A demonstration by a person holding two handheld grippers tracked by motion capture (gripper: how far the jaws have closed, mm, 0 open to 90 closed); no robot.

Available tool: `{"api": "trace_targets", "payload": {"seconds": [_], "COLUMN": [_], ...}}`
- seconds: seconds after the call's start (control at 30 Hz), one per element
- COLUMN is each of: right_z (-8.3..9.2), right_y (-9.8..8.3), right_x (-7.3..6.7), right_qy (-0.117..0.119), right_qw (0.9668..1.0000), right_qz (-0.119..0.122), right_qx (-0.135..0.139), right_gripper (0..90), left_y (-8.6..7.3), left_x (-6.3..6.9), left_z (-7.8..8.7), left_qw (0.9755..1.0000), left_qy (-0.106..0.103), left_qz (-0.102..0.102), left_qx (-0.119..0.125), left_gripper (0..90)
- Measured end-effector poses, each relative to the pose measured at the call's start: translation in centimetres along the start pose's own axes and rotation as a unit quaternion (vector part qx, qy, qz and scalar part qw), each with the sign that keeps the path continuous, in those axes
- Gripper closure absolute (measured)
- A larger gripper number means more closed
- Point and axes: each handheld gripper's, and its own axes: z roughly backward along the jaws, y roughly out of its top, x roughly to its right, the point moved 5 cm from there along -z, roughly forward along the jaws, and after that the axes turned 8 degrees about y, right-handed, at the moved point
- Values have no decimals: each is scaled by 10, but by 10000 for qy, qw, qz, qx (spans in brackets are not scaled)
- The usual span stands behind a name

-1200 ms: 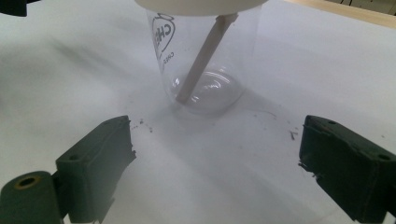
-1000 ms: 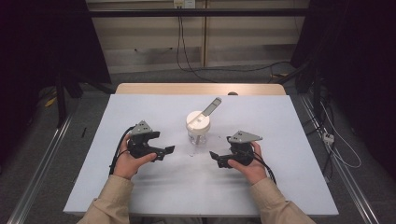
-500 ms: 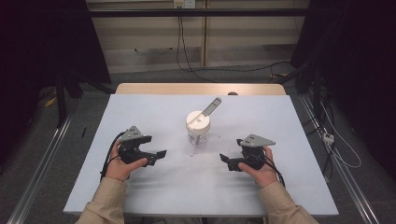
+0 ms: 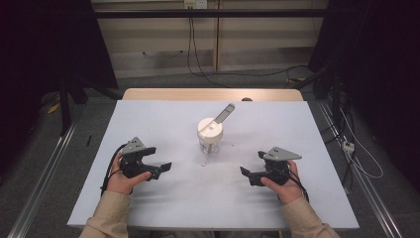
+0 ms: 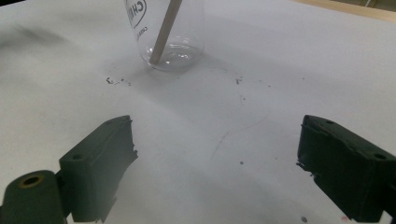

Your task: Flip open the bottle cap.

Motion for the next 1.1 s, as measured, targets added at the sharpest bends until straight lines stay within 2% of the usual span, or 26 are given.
{"api": "trace_targets", "payload": {"seconds": [0.5, 0.8, 0.9, 1.1], "right_z": [23, 34, 39, 44], "right_y": [-10, -20, -23, -26], "right_x": [8, 10, 11, 14], "right_qy": [-161, -209, -208, -279], "right_qw": [9998, 9998, 9998, 9996], "right_qz": [-79, -27, -43, -98], "right_qx": [70, 31, 42, 48], "right_gripper": [111, 110, 110, 109], "left_y": [-9, -15, -18, -23], "left_x": [-2, -7, -10, -13], "left_z": [9, 14, 17, 20], "left_qw": [10000, 9999, 9998, 9996], "left_qy": [42, 112, 186, 246], "left_qz": [-48, 51, 25, 112], "left_qx": [-39, -11, -63, -86], "left_gripper": [90, 87, 85, 82]}}
